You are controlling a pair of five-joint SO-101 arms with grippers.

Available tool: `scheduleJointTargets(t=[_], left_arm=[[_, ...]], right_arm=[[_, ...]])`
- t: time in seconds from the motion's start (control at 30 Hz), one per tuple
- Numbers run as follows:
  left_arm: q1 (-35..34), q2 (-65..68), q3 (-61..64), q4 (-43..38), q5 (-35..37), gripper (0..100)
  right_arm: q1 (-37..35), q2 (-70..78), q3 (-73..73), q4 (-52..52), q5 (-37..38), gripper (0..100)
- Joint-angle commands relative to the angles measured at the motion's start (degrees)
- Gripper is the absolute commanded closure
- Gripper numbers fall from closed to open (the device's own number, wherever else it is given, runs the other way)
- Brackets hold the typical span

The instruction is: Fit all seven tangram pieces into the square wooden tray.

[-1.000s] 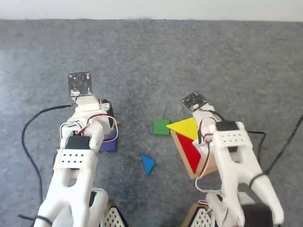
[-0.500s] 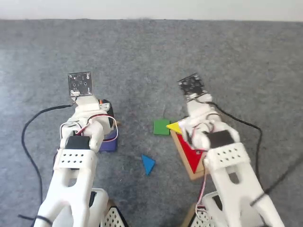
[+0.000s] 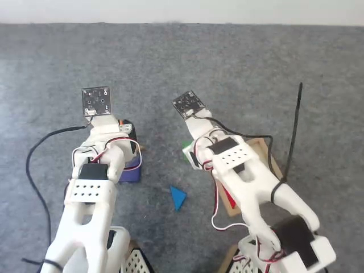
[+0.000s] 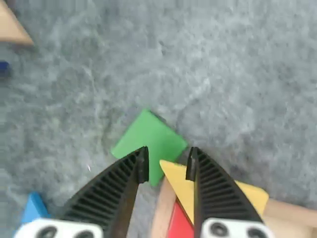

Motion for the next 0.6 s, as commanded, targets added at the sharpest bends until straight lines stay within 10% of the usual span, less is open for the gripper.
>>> scheduleJointTargets(t=[0.0,0.57], left_arm=[[0.4,0.1,-0.4,-1.5,-0.8,95],[0.2,0.1,-0.4,-1.5,-0.8,95]], right_arm=[[-2.2,0.3,-5.5,-1.4,-2.3,85.7],[-1.1,9.9,-11.2,9.1,2.5,85.7]])
